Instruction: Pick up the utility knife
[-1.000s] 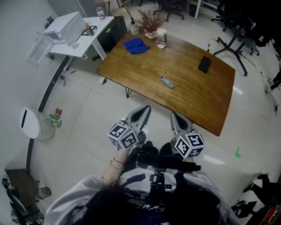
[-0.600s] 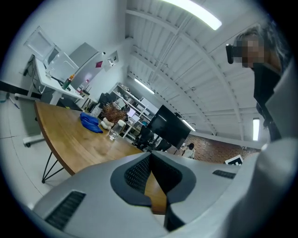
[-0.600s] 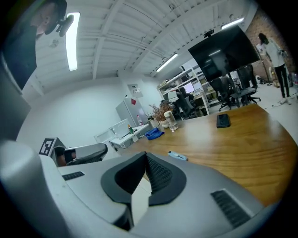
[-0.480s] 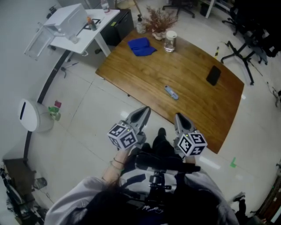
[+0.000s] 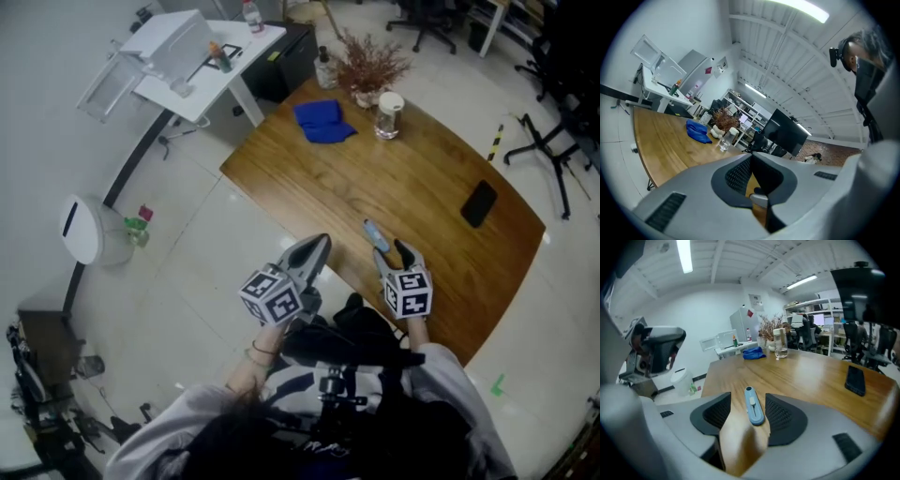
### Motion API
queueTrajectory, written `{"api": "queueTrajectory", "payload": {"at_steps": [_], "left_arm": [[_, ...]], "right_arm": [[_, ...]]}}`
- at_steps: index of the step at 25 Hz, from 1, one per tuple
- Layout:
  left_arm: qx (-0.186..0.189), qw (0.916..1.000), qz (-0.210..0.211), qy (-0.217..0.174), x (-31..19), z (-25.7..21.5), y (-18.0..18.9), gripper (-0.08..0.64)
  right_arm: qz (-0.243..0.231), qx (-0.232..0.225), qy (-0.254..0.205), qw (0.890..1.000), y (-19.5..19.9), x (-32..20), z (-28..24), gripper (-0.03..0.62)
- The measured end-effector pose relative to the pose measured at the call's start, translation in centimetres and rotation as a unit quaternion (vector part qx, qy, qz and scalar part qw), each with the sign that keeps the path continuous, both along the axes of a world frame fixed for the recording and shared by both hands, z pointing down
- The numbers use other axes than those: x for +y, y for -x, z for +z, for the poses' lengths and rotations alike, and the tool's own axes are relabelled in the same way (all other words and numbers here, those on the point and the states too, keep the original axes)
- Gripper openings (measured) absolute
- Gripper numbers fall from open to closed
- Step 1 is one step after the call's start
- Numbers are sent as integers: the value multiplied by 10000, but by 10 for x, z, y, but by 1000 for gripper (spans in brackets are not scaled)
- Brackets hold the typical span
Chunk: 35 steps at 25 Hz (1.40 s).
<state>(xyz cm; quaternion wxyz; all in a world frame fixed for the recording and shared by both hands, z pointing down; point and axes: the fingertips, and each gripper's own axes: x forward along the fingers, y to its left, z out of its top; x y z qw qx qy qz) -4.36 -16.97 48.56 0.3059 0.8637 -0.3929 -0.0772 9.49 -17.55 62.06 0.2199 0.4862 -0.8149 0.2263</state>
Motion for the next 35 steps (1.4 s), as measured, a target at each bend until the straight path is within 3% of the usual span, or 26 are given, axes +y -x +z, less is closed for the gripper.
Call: {"api": "queueTrajectory", "payload": {"at_steps": [5, 10, 16, 17, 22, 25, 29, 35], "left_arm": [[-170, 9996, -200, 58, -11, 5, 5, 8], [-199, 9993, -269, 140, -22, 11, 10, 8], [-76, 9997, 53, 211, -34, 22, 5, 8], [-50, 9997, 105, 219, -37, 21, 5, 8], [12, 9995, 298, 141, -55, 10, 10, 8], [-126, 9994, 286, 127, -62, 11, 23, 8], [-185, 9988, 449, 85, -68, 9, 30, 8], [-142, 9969, 767, 50, -76, 11, 21, 8]], "right_arm": [[-612, 577, 209, 9962, 14, -22, 40, 238], [-674, 864, 278, 9936, 22, -30, 56, 238], [-661, 1076, 222, 9917, 24, -30, 60, 230], [-624, 1087, 247, 9918, 22, -30, 60, 166], [-221, 1091, 521, 9924, 15, -38, 62, 158], [194, 663, 757, 9947, 17, -38, 59, 156], [573, 229, 652, 9960, 22, -45, 39, 155], [762, 335, 638, 9945, 20, -45, 32, 152]]}}
